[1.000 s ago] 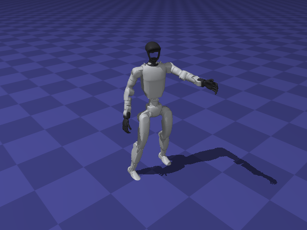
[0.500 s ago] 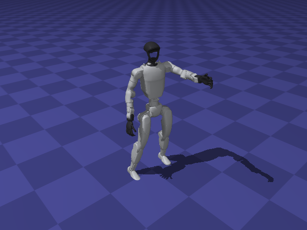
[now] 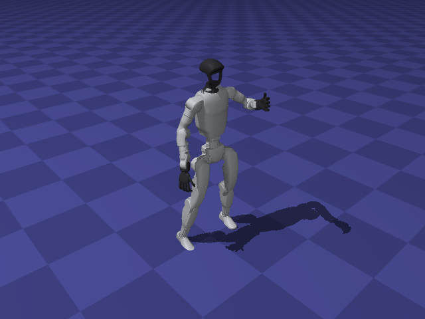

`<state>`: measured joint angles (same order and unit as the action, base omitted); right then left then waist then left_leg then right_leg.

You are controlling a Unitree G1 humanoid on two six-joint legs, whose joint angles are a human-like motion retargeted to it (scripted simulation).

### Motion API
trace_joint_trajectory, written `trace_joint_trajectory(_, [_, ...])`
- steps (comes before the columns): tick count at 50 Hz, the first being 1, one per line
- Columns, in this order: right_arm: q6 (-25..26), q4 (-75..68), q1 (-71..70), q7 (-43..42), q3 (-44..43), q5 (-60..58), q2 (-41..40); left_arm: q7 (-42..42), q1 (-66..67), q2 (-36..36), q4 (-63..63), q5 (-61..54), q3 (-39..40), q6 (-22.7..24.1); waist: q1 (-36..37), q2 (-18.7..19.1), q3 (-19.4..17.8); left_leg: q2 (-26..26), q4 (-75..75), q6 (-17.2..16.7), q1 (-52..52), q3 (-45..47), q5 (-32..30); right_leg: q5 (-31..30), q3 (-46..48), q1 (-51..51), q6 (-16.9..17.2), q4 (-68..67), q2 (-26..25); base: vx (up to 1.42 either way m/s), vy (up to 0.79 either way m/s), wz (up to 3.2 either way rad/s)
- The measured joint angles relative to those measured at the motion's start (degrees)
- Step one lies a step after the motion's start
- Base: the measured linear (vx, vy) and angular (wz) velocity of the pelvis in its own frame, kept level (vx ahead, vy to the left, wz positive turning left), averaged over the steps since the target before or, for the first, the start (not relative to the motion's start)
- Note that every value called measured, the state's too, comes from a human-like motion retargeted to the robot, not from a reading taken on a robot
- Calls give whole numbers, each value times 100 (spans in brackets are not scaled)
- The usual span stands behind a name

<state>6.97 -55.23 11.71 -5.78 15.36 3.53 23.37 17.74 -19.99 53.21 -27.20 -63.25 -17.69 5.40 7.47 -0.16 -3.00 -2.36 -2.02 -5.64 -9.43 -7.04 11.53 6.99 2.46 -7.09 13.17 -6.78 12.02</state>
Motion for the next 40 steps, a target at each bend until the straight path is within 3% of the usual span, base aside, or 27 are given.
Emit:
trace_joint_trajectory(30, [-124, 346, -246, -208, -26, 18, 177, 293, -183, 29, -24, 627, -138, 37, -150, -52, -38, -46, -57, -37, -38, -33, 4, 22, 35, -94, 0, 8, -48, 0, 0, 4])
trace_joint_trajectory(40, [-78, 201, -77, -103, -21, -40, 107, 26, -237, 71, 288, 274, -127, -54, -275, 18, -50, -71, -40, -43, -80, 102, 18, 10, -99, -39, 1, -7, -77, 0, 0, 0])
